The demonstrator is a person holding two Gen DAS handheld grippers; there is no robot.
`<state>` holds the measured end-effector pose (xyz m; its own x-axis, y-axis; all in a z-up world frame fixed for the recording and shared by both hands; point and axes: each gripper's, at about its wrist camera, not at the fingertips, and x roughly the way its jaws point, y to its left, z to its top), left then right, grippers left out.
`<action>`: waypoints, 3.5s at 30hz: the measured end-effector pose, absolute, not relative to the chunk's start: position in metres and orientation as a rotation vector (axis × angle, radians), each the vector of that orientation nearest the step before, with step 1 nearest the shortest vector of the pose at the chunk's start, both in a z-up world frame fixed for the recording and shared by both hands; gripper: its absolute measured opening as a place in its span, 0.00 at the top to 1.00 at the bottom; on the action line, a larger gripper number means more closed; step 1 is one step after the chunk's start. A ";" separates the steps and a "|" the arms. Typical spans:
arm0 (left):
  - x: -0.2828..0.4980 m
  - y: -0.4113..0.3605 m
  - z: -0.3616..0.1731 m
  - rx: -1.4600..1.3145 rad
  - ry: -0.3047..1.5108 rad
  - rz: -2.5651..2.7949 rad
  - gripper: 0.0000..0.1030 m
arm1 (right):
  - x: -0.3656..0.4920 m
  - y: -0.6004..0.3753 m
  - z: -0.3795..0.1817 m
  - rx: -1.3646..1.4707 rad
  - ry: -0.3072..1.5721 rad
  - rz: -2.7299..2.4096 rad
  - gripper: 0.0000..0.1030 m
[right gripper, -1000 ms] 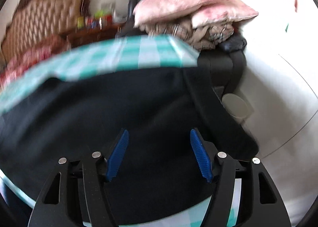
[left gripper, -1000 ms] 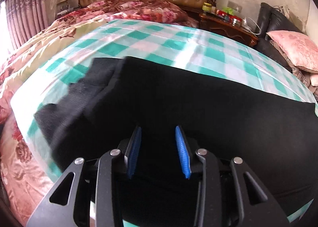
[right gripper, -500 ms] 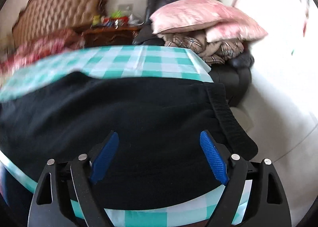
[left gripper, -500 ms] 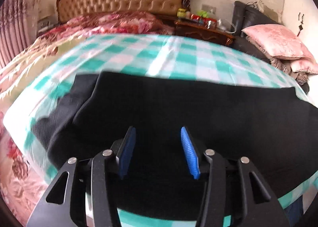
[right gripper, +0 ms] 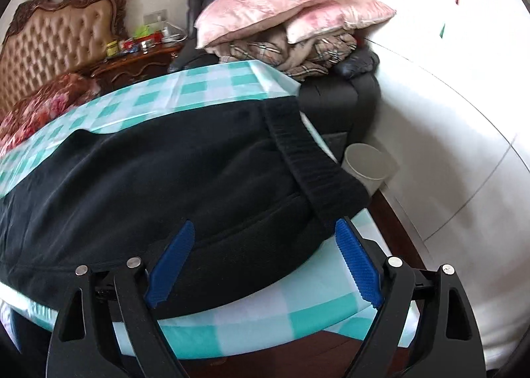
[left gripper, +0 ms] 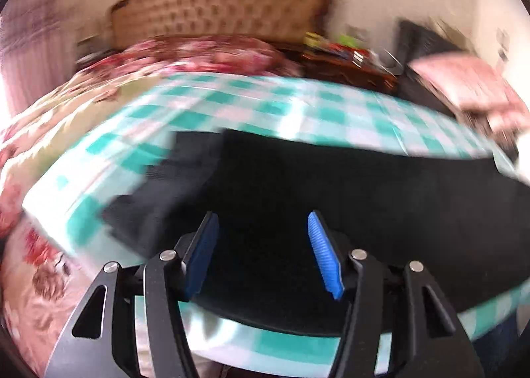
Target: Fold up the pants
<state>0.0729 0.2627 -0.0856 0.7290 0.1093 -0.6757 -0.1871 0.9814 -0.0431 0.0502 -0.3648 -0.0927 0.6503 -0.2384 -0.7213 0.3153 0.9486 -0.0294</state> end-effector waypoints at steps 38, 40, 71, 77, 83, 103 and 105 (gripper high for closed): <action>0.024 0.373 -0.107 -0.993 0.766 0.238 0.89 | 0.102 -0.420 -0.052 0.316 0.809 -0.250 0.84; 0.023 0.371 -0.108 -0.978 0.771 0.244 0.89 | 0.103 -0.417 -0.043 0.294 0.781 -0.242 0.84; 0.017 0.399 -0.095 -0.888 0.704 0.309 0.65 | 0.108 -0.427 -0.102 0.176 0.944 -0.423 0.83; 0.036 0.403 -0.104 -0.773 0.813 0.368 0.72 | 0.109 -0.423 -0.102 0.155 0.953 -0.449 0.83; 0.052 0.381 -0.057 -0.452 0.727 0.408 0.72 | 0.102 -0.424 -0.089 0.175 0.919 -0.446 0.65; 0.154 0.288 -0.060 -0.058 0.716 0.259 0.51 | 0.187 -0.291 -0.046 -0.128 0.783 -0.089 0.33; 0.150 0.272 -0.060 -0.062 0.704 0.224 0.51 | 0.213 -0.258 -0.062 -0.185 0.807 -0.024 0.36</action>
